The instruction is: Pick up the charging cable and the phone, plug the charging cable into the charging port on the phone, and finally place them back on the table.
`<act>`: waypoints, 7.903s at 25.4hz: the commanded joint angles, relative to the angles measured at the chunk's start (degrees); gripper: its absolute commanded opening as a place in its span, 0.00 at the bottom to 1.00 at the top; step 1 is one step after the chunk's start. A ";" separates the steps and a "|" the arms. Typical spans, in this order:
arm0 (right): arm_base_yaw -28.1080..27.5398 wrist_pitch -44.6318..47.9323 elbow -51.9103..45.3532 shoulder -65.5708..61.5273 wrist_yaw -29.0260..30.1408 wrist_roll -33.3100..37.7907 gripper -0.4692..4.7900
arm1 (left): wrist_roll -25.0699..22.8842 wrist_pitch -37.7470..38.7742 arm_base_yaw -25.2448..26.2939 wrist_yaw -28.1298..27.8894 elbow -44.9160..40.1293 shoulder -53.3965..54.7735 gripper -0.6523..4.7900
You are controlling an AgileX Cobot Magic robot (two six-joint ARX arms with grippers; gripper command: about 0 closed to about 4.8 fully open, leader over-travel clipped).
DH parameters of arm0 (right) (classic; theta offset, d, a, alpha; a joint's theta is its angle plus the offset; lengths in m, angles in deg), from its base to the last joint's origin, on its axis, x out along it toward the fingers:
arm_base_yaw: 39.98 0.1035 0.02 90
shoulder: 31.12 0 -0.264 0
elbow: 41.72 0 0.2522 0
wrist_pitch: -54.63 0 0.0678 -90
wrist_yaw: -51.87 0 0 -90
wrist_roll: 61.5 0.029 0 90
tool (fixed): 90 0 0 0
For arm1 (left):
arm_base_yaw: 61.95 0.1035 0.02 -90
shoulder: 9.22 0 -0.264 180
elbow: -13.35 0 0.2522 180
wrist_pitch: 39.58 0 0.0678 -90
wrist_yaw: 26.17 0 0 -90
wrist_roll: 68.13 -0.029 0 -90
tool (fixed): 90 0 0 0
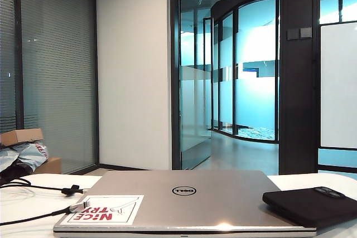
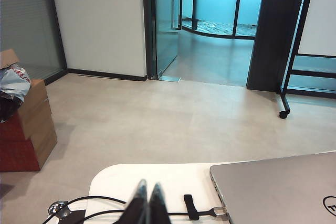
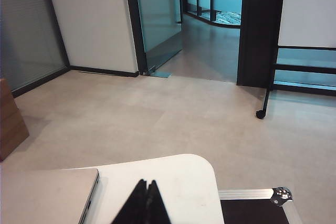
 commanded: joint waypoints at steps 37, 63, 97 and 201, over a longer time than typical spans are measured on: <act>2.80 -8.02 36.92 -25.40 13.40 3.13 0.08 | 7.74 -9.01 -0.07 0.09 19.98 25.49 0.11; 39.58 -28.11 37.38 -24.20 4.31 -5.27 0.08 | -15.28 -6.86 -14.25 0.13 27.63 54.53 0.11; 39.36 -27.30 37.38 -24.26 4.09 -5.22 0.08 | -46.27 -11.02 -15.69 0.22 21.18 74.79 0.81; 39.36 -25.77 37.38 -24.30 3.89 -5.20 0.08 | -43.47 -29.48 -15.76 2.56 21.40 95.76 0.11</act>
